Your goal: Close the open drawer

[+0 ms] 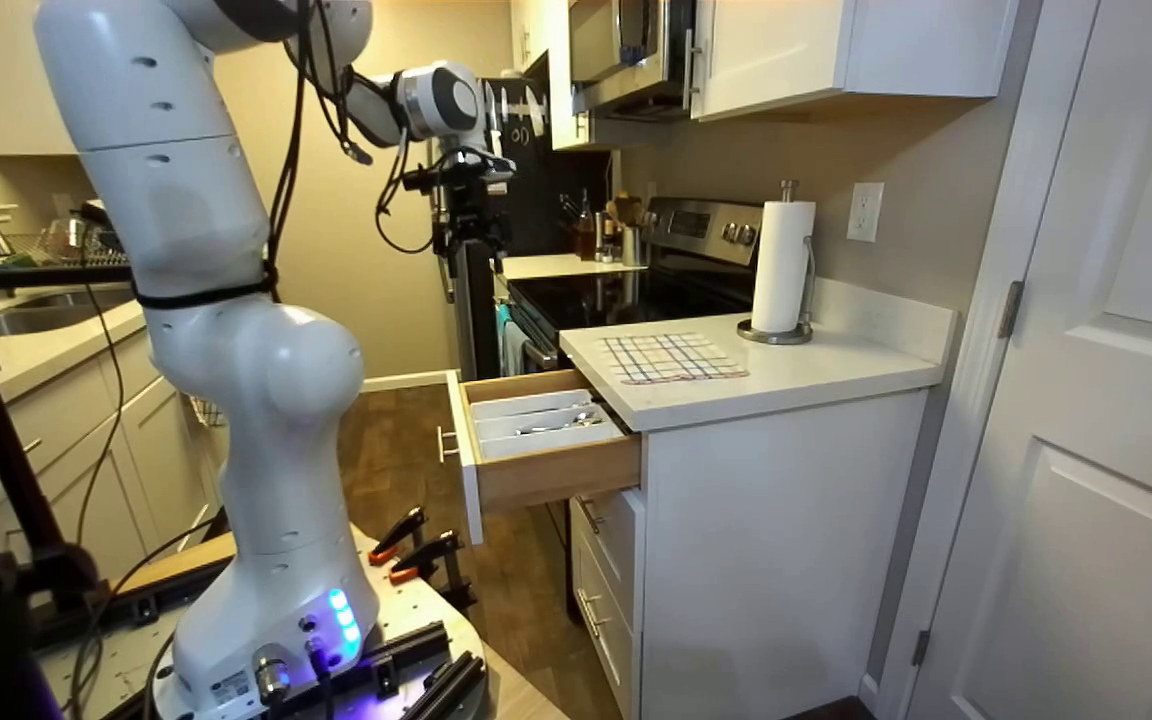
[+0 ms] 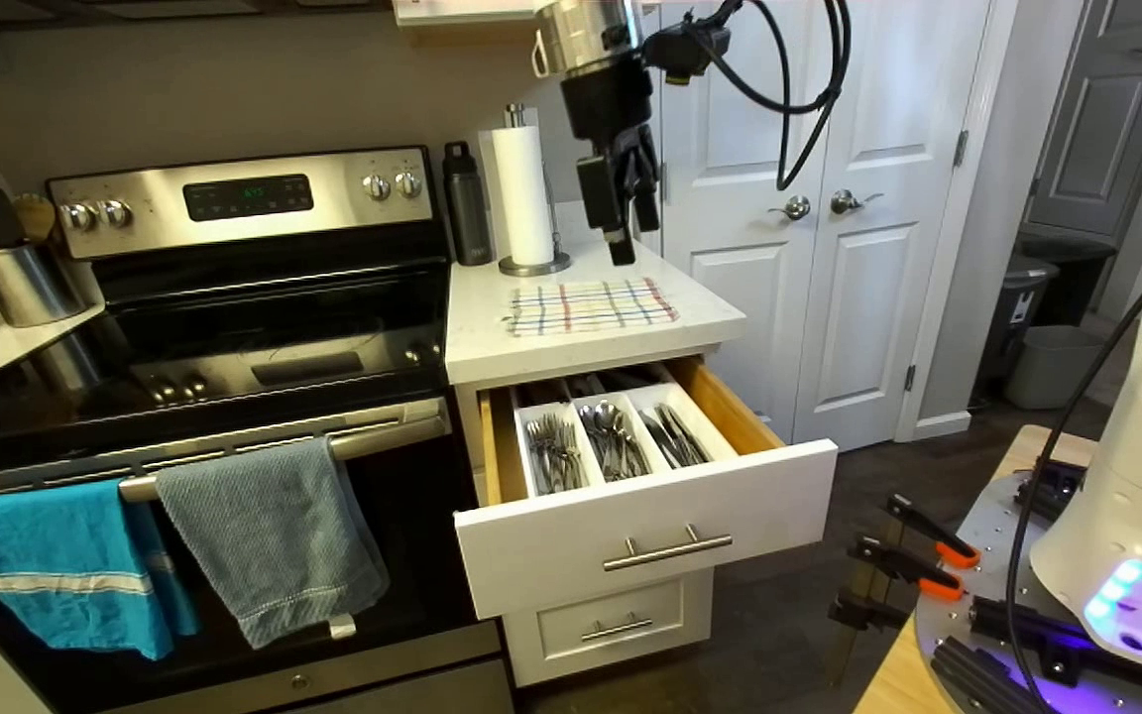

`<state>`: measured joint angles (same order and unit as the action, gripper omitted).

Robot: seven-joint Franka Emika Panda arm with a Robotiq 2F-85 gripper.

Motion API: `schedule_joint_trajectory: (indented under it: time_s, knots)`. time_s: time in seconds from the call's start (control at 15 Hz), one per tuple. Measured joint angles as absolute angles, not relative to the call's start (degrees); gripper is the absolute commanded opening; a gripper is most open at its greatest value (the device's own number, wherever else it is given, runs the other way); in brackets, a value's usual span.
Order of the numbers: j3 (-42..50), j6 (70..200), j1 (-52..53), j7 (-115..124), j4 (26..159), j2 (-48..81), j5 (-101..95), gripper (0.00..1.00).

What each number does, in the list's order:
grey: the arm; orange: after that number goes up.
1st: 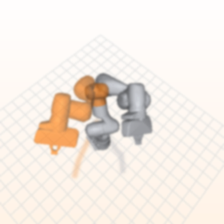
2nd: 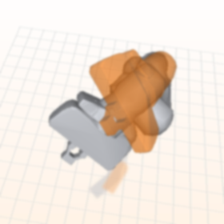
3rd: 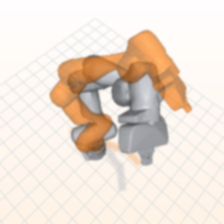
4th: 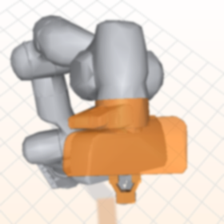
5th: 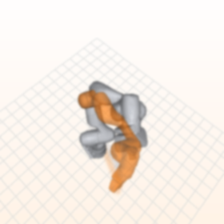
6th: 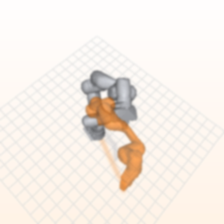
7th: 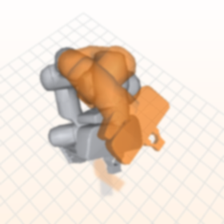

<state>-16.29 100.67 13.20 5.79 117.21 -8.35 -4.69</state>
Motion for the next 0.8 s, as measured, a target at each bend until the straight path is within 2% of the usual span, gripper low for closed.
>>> schedule_joint_trajectory:
  time_s: [0.33,0.8]
  knots:
    - [-19.5,105.8,18.2,4.6,116.2,-0.8,-4.8,1.0]
    - [-18.1,118.2,18.7,1.9,116.2,12.6,-6.6,1.0]
